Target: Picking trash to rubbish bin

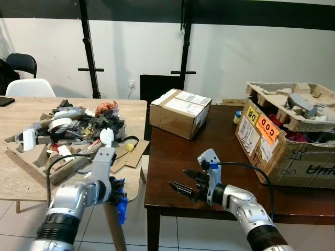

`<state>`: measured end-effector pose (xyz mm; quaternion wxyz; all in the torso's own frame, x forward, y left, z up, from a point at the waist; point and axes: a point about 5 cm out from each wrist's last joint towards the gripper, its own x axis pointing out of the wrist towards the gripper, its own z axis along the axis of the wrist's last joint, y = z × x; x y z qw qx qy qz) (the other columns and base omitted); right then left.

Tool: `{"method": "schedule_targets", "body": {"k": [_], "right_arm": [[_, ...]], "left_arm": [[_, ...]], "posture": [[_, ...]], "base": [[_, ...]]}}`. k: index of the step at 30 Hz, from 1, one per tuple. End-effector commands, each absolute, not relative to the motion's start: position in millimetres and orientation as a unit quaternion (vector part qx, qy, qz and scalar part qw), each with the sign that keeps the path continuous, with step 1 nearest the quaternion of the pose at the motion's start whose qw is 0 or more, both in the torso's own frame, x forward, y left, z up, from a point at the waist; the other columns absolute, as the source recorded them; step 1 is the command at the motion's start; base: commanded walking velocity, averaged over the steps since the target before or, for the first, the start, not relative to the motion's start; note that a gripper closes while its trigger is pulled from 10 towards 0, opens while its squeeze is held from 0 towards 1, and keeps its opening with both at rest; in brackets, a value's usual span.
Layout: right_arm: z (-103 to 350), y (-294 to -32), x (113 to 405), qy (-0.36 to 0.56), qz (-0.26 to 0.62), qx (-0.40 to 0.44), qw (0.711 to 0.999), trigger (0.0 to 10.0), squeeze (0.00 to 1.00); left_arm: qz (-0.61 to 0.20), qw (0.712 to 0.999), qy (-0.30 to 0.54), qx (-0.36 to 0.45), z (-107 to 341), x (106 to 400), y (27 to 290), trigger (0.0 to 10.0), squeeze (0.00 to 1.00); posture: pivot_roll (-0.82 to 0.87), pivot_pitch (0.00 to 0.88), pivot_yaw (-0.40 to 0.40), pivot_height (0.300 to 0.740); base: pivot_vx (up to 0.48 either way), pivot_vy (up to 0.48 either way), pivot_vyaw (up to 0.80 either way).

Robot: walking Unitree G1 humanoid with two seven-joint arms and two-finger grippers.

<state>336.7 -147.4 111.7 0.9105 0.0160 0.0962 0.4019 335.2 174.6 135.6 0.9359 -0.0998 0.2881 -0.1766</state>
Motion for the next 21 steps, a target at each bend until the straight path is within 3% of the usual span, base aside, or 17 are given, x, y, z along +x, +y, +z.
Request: {"method": "schedule_targets", "body": {"k": [1, 2, 6, 10, 11, 12, 15, 18, 21], "right_arm": [[112.8, -150.9, 337.9, 0.096, 0.396, 0.019, 0.913, 10.0, 0.0], [113.7, -151.4, 338.5, 0.095, 0.395, 0.02, 0.913, 10.0, 0.0], [114.2, -151.9, 338.5, 0.095, 0.395, 0.02, 0.913, 10.0, 0.0], [114.3, -153.4, 338.7, 0.095, 0.394, 0.021, 0.914, 10.0, 0.0], [114.2, -153.2, 338.9, 0.094, 0.393, 0.021, 0.914, 10.0, 0.0], [114.2, -153.2, 338.9, 0.094, 0.393, 0.021, 0.914, 10.0, 0.0], [114.1, -152.5, 339.1, 0.093, 0.392, 0.022, 0.915, 10.0, 0.0], [112.8, -150.9, 338.7, 0.093, 0.391, 0.021, 0.916, 10.0, 0.0], [112.5, -150.6, 338.4, 0.093, 0.39, 0.021, 0.916, 10.0, 0.0]], "left_arm": [[-0.191, 0.937, 0.267, -0.123, 148.0, 338.4, 171.1, 0.0, 0.0], [-0.209, 0.935, 0.236, -0.16, 163.6, 341.8, 168.4, 0.0, 0.0], [-0.232, 0.933, 0.205, -0.183, 178.7, 343.5, 165.2, 0.0, 0.0], [-0.289, 0.913, 0.124, -0.26, 214.1, 346.1, 158.6, 0.0, 0.0], [-0.247, 0.932, 0.079, -0.254, 219.7, 353.8, 168.6, 0.0, 0.0], [-0.247, 0.932, 0.079, -0.254, 219.7, 353.8, 168.6, 0.0, 0.0], [-0.185, 0.97, 0.014, -0.158, 222.3, 360.0, 181.6, 0.0, 0.0], [-0.156, 0.979, -0.042, -0.126, 225.0, 359.9, 186.4, 0.0, 0.0], [-0.151, 0.98, -0.047, -0.122, 224.7, 359.5, 186.9, 0.0, 0.0]], "posture": [[0.05, 0.0, -0.017, 0.74], [0.05, 0.0, -0.017, 0.74], [0.06, 0.0, -0.018, 0.74], [0.06, 0.0, -0.019, 0.74], [0.06, 0.0, -0.018, 0.74], [0.06, 0.0, -0.018, 0.74], [0.06, 0.0, -0.017, 0.74], [0.06, 0.0, -0.015, 0.74], [0.06, 0.0, -0.015, 0.74]], "base": [[0.0, 0.0, 0.0], [0.0, 0.0, 0.0], [0.0, 0.0, 0.0], [0.0, 0.0, 0.0], [0.0, 0.0, 0.0], [0.0, 0.0, 0.0], [0.0, 0.0, 0.0], [0.0, 0.0, 0.0], [0.0, 0.0, 0.0]]}}
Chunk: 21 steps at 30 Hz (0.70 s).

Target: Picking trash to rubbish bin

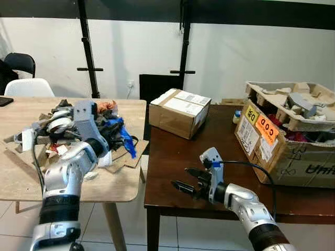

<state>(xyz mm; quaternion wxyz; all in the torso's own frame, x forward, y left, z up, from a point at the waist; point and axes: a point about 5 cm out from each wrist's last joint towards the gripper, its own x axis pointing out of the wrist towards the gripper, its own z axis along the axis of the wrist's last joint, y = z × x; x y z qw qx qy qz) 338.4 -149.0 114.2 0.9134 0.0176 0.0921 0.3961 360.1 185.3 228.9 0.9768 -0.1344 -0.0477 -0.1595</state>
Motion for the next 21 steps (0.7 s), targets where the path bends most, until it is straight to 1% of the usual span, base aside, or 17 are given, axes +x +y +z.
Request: {"method": "schedule_targets", "body": {"k": [1, 4, 7, 10, 11, 12, 13, 14, 15, 16, 17, 18, 21], "right_arm": [[112.0, -150.6, 338.2, 0.093, 0.39, 0.021, 0.916, 10.0, 0.0], [111.7, -150.9, 337.9, 0.094, 0.389, 0.021, 0.916, 10.0, 0.0], [111.7, -151.0, 337.9, 0.094, 0.388, 0.022, 0.916, 10.0, 0.0], [112.6, -150.6, 339.0, 0.093, 0.388, 0.023, 0.917, 10.0, 0.0], [113.5, -150.7, 339.2, 0.091, 0.388, 0.027, 0.917, 10.0, 0.0], [113.5, -150.7, 339.2, 0.091, 0.388, 0.027, 0.917, 10.0, 0.0], [113.9, -150.9, 339.4, 0.09, 0.387, 0.03, 0.917, 10.0, 0.0], [114.3, -151.3, 339.5, 0.09, 0.387, 0.033, 0.917, 10.0, 0.0], [114.3, -151.7, 339.3, 0.09, 0.388, 0.034, 0.917, 10.0, 0.0], [114.3, -152.0, 339.1, 0.09, 0.388, 0.035, 0.916, 10.0, 0.0], [114.2, -152.2, 339.0, 0.09, 0.389, 0.036, 0.916, 10.0, 0.0], [114.0, -152.5, 338.7, 0.091, 0.389, 0.036, 0.916, 10.0, 0.0], [113.6, -153.2, 337.9, 0.091, 0.39, 0.038, 0.916, 10.0, 0.0]], "left_arm": [[-0.144, 0.981, -0.055, -0.117, 225.4, 358.7, 187.9, 0.0, 0.0], [-0.14, 0.982, -0.071, -0.105, 226.8, 357.2, 188.1, 0.0, 0.0], [-0.152, 0.98, -0.079, -0.097, 226.3, 356.9, 184.5, 0.0, 0.0], [-0.186, 0.974, -0.082, -0.095, 223.7, 356.7, 176.9, 0.0, 0.0], [-0.229, 0.961, -0.083, -0.133, 224.7, 353.4, 169.7, 0.0, 0.0], [-0.229, 0.961, -0.083, -0.133, 224.7, 353.4, 169.7, 0.0, 0.0], [-0.26, 0.949, -0.082, -0.157, 225.9, 350.2, 165.1, 0.0, 0.0], [-0.328, 0.924, -0.058, -0.189, 224.8, 341.3, 156.5, 0.0, 0.0], [-0.409, 0.89, -0.032, -0.198, 222.9, 326.9, 147.5, 0.0, 0.0], [-0.463, 0.863, -0.014, -0.202, 220.9, 315.8, 141.3, 0.0, 0.0], [-0.492, 0.847, -0.003, -0.202, 219.4, 309.2, 138.1, 0.0, 0.0], [-0.506, 0.836, -0.003, -0.213, 219.9, 304.7, 137.4, 0.0, 0.0], [-0.509, 0.826, -0.013, -0.242, 221.6, 301.5, 140.4, 0.0, 0.0]], "posture": [[0.06, 0.0, -0.016, 0.74], [0.06, 0.0, -0.016, 0.74], [0.06, 0.0, -0.016, 0.74], [0.06, 0.0, -0.016, 0.74], [0.06, 0.0, -0.015, 0.74], [0.06, 0.0, -0.015, 0.74], [0.06, 0.0, -0.015, 0.74], [0.06, 0.0, -0.015, 0.74], [0.06, 0.0, -0.015, 0.74], [0.06, 0.0, -0.015, 0.74], [0.06, 0.0, -0.015, 0.74], [0.06, 0.0, -0.015, 0.74], [0.06, 0.0, -0.014, 0.74]], "base": [[0.0, 0.0, 0.0], [0.0, 0.0, 0.0], [0.0, 0.0, 0.0], [0.0, 0.0, 0.0], [0.0, 0.0, 0.0], [0.0, 0.0, 0.0], [0.0, 0.0, 0.0], [0.0, 0.0, 0.0], [0.0, 0.0, 0.0], [0.0, 0.0, 0.0], [0.0, 0.0, 0.0], [0.0, 0.0, 0.0], [0.0, 0.0, 0.0]]}}
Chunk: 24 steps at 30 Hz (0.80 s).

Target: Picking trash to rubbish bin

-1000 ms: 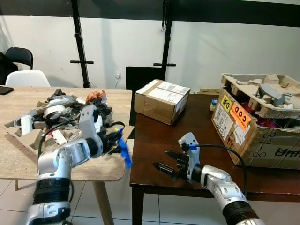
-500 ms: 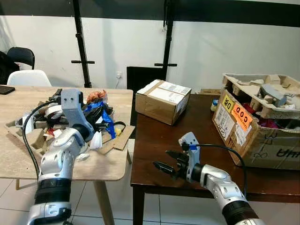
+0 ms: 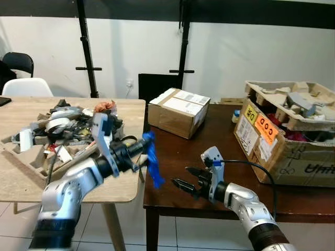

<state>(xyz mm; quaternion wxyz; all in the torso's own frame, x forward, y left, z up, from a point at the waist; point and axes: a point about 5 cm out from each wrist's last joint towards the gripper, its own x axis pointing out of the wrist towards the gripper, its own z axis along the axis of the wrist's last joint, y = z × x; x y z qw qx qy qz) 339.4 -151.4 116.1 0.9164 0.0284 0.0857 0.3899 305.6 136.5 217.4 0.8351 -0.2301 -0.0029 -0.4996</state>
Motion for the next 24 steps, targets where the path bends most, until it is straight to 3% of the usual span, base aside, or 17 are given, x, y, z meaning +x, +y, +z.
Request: {"method": "schedule_targets", "body": {"k": [1, 7, 12, 15, 16, 18, 19, 22, 24], "right_arm": [[113.5, -153.4, 337.7, 0.091, 0.39, 0.04, 0.916, 10.0, 0.0], [112.5, -152.6, 336.1, 0.092, 0.396, 0.044, 0.913, 10.0, 0.0], [110.9, -152.6, 334.1, 0.097, 0.404, 0.048, 0.908, 10.0, 0.0], [106.0, -152.3, 327.4, 0.115, 0.432, 0.053, 0.893, 10.0, 0.0], [106.0, -152.3, 327.4, 0.115, 0.432, 0.053, 0.893, 10.0, 0.0], [98.2, -151.0, 315.2, 0.143, 0.477, 0.045, 0.866, 10.0, 0.0], [98.2, -151.0, 315.2, 0.143, 0.477, 0.045, 0.866, 10.0, 0.0], [87.0, -149.6, 303.7, 0.175, 0.509, 0.009, 0.843, 10.0, 0.0], [84.2, -149.4, 301.4, 0.182, 0.513, 0.003, 0.839, 10.0, 0.0]], "left_arm": [[-0.508, 0.825, -0.017, -0.249, 221.9, 301.5, 142.0, 0.0, 0.0], [-0.516, 0.804, -0.05, -0.291, 231.4, 299.3, 148.1, 0.0, 0.0], [-0.553, 0.789, -0.005, -0.268, 225.7, 287.2, 145.3, 0.0, 0.0], [-0.573, 0.793, 0.105, -0.177, 201.3, 276.8, 138.3, 0.0, 0.0], [-0.573, 0.793, 0.105, -0.177, 201.3, 276.8, 138.3, 0.0, 0.0], [-0.572, 0.782, 0.24, -0.064, 166.0, 264.5, 138.7, 0.0, 0.0], [-0.572, 0.782, 0.24, -0.064, 166.0, 264.5, 138.7, 0.0, 0.0], [-0.548, 0.759, 0.349, 0.034, 134.4, 253.8, 149.4, 0.0, 0.0], [-0.543, 0.755, 0.365, 0.046, 129.3, 251.8, 151.4, 0.0, 0.0]], "posture": [[0.06, 0.0, -0.014, 0.74], [0.06, 0.0, -0.014, 0.74], [0.06, 0.0, -0.016, 0.74], [0.06, 0.0, -0.018, 0.74], [0.06, 0.0, -0.018, 0.74], [0.06, 0.0, -0.018, 0.74], [0.06, 0.0, -0.018, 0.74], [0.06, 0.0, -0.018, 0.74], [0.06, 0.0, -0.018, 0.74]], "base": [[0.0, 0.0, 0.0], [0.0, 0.0, 0.0], [0.0, 0.0, 0.0], [0.0, 0.0, 0.0], [0.0, 0.0, 0.0], [0.0, 0.0, 0.0], [0.0, 0.0, 0.0], [0.0, 0.0, 0.0], [0.0, 0.0, 0.0]]}}
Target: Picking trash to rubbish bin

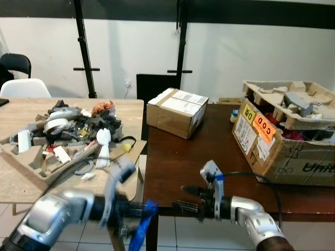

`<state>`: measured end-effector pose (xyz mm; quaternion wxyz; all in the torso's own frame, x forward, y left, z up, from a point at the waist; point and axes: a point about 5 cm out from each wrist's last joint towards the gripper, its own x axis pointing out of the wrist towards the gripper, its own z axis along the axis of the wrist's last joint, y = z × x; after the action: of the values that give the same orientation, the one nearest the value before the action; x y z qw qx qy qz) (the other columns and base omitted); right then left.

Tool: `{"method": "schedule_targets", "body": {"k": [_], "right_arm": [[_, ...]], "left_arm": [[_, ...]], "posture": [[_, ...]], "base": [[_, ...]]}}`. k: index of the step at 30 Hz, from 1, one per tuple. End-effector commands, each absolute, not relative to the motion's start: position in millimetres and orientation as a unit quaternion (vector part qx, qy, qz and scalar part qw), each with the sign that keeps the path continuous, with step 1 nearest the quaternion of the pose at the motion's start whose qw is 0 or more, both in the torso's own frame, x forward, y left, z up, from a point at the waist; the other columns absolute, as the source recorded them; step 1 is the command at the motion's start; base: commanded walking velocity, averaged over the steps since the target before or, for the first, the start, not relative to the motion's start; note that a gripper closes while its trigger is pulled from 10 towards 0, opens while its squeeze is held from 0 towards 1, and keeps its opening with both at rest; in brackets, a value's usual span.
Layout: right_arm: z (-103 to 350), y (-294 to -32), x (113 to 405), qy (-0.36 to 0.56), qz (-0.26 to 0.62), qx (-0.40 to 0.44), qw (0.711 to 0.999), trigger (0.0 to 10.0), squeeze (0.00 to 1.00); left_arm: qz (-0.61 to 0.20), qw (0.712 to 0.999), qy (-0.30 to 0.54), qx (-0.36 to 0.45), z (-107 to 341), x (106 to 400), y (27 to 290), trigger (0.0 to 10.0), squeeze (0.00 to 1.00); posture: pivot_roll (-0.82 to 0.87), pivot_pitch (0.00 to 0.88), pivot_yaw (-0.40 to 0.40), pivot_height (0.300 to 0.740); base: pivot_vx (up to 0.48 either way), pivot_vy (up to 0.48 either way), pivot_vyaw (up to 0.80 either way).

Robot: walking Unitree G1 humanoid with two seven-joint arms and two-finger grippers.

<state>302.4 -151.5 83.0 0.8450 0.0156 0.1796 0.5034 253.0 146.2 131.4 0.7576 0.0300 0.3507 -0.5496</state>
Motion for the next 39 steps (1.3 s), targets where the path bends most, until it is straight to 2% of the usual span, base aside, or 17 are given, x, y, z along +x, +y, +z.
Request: {"method": "schedule_targets", "body": {"k": [1, 6, 8, 11, 13, 17, 21, 22, 24, 25, 26, 27, 29, 31, 34, 36, 39], "right_arm": [[76.2, -147.9, 293.2, 0.205, 0.532, -0.012, 0.821, 10.0, 0.0], [64.1, -145.6, 277.3, 0.244, 0.571, -0.023, 0.784, 10.0, 0.0], [64.1, -145.6, 277.3, 0.244, 0.571, -0.023, 0.784, 10.0, 0.0], [38.0, -148.8, 251.6, 0.317, 0.608, -0.084, 0.723, 10.0, 0.0], [19.4, -154.7, 241.1, 0.359, 0.603, -0.137, 0.699, 10.0, 0.0], [-6.9, -160.5, 238.7, 0.397, 0.544, -0.21, 0.709, 10.0, 0.0], [-13.8, -160.7, 239.5, 0.398, 0.519, -0.225, 0.722, 10.0, 0.0], [-20.5, -160.9, 240.2, 0.403, 0.486, -0.228, 0.741, 10.0, 0.0], [-34.1, -160.4, 240.0, 0.412, 0.386, -0.19, 0.803, 10.0, 0.0], [-39.3, -160.5, 238.9, 0.415, 0.334, -0.161, 0.831, 10.0, 0.0], [-42.3, -160.7, 237.6, 0.416, 0.304, -0.143, 0.845, 10.0, 0.0], [-42.3, -160.7, 237.6, 0.416, 0.304, -0.143, 0.845, 10.0, 0.0], [-48.3, -163.8, 234.6, 0.42, 0.222, -0.074, 0.877, 10.0, 0.0], [-54.0, -167.1, 228.9, 0.43, 0.175, -0.037, 0.885, 10.0, 0.0], [-67.6, -174.0, 211.0, 0.46, 0.099, 0.004, 0.882, 10.0, 0.0], [-67.6, -174.0, 211.0, 0.46, 0.099, 0.004, 0.882, 10.0, 0.0], [-78.8, -177.5, 193.2, 0.489, 0.064, 0.002, 0.87, 10.0, 0.0]], "left_arm": [[-0.534, 0.737, 0.408, 0.074, 114.3, 244.7, 155.3, 0.0, 0.0], [-0.532, 0.704, 0.46, 0.097, 93.6, 230.5, 158.6, 0.0, 0.0], [-0.532, 0.704, 0.46, 0.097, 93.6, 230.5, 158.6, 0.0, 0.0], [-0.511, 0.677, 0.52, 0.107, 62.3, 212.4, 167.2, 0.0, 0.0], [-0.496, 0.662, 0.548, 0.122, 43.9, 203.3, 173.8, 0.0, 0.0], [-0.477, 0.644, 0.582, 0.137, 14.9, 188.3, 182.9, 0.0, 0.0], [-0.452, 0.656, 0.587, 0.145, 2.9, 187.4, 186.6, 0.0, 0.0], [-0.414, 0.687, 0.578, 0.151, -10.9, 190.3, 189.3, 0.0, 0.0], [-0.319, 0.79, 0.505, 0.136, -35.4, 202.3, 186.5, 0.0, 0.0], [-0.281, 0.824, 0.475, 0.129, -41.9, 204.3, 185.1, 0.0, 0.0], [-0.26, 0.84, 0.459, 0.126, -45.1, 204.9, 184.5, 0.0, 0.0], [-0.26, 0.84, 0.459, 0.126, -45.1, 204.9, 184.5, 0.0, 0.0], [-0.225, 0.864, 0.436, 0.116, -47.7, 205.3, 185.6, 0.0, 0.0], [-0.194, 0.879, 0.424, 0.102, -48.9, 205.3, 188.3, 0.0, 0.0], [-0.118, 0.898, 0.42, 0.06, -51.9, 204.5, 197.1, 0.0, 0.0], [-0.118, 0.898, 0.42, 0.06, -51.9, 204.5, 197.1, 0.0, 0.0], [-0.063, 0.91, 0.409, 0.025, -54.3, 206.3, 201.7, 0.0, 0.0]], "posture": [[0.06, 0.0, -0.018, 0.74], [0.06, 0.0, -0.019, 0.74], [0.06, 0.0, -0.019, 0.74], [0.05, 0.0, -0.024, 0.74], [0.05, 0.0, -0.027, 0.74], [0.05, 0.0, -0.031, 0.74], [0.05, 0.0, -0.031, 0.74], [0.05, 0.0, -0.031, 0.74], [0.05, 0.0, -0.034, 0.74], [0.05, 0.0, -0.034, 0.74], [0.05, 0.0, -0.034, 0.74], [0.05, 0.0, -0.034, 0.74], [0.04, 0.0, -0.034, 0.74], [0.04, 0.0, -0.033, 0.74], [0.04, 0.0, -0.025, 0.74], [0.04, 0.0, -0.025, 0.74], [0.04, 0.0, -0.025, 0.74]], "base": [[0.0, 0.0, 0.0], [0.0, 0.0, 0.0], [0.0, 0.0, 0.0], [0.0, 0.0, 0.0], [0.0, 0.0, 0.0], [0.0, 0.0, 0.0], [0.0, 0.0, 0.0], [0.0, 0.0, 0.0], [0.0, 0.0, 0.0], [0.0, 0.0, 0.0], [0.0, 0.0, 0.0], [0.0, 0.0, 0.0], [0.0, 0.0, 0.0], [0.0, 0.0, 0.0], [0.0, 0.0, 0.0], [0.0, 0.0, 0.0], [0.0, 0.0, 0.0]]}}
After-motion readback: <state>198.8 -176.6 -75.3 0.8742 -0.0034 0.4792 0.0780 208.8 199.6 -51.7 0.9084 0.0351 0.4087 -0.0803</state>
